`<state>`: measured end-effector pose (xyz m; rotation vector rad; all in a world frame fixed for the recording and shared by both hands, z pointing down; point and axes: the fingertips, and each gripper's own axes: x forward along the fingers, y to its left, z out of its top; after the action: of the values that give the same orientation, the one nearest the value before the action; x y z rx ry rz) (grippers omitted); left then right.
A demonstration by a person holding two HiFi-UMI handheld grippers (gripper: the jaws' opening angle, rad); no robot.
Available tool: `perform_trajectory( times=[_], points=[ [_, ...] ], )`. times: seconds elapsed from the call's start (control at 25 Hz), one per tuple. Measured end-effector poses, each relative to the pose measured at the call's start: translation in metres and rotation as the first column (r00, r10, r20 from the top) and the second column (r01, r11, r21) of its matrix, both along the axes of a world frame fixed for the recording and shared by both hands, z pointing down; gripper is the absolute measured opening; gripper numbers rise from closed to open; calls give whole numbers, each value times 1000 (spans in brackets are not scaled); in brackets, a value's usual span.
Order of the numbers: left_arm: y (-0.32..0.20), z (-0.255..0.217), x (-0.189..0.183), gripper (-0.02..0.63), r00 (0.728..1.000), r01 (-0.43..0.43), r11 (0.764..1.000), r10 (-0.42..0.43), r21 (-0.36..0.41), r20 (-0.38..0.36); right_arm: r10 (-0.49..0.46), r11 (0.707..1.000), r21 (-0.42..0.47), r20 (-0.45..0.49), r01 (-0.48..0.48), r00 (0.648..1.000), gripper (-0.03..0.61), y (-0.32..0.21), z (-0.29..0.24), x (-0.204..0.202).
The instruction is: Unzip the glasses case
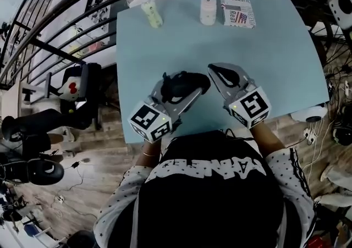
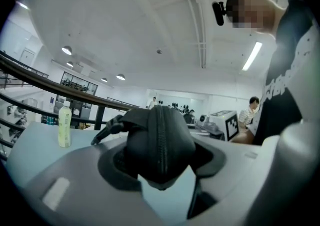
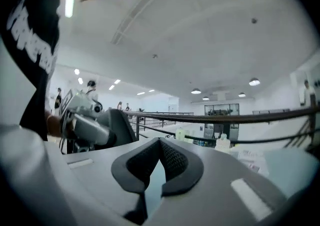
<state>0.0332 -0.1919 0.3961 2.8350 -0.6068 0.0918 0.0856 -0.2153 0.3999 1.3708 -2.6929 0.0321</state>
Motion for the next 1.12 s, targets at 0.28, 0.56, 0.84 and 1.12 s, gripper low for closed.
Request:
perform_trajectory(
  times=[0.28, 0.56, 0.84, 1.12],
  points=[
    [-8, 7, -10, 0, 999, 44, 998, -45, -34, -21, 133, 981, -166, 222, -97, 966, 3, -8, 19, 28],
    [-14, 11, -7, 0, 999, 38, 999, -39, -39, -18, 156, 972, -212, 254, -103, 955, 3, -10, 32, 31],
    [-16, 17, -3, 0, 1000, 24, 999, -25, -48, -18, 168, 968, -228, 267, -107, 949, 3, -11, 40, 34],
    [-20, 16, -3, 0, 1000, 20, 998, -22, -56, -21, 186, 962, -250, 286, -114, 940, 3, -12, 43, 39]
  ],
)
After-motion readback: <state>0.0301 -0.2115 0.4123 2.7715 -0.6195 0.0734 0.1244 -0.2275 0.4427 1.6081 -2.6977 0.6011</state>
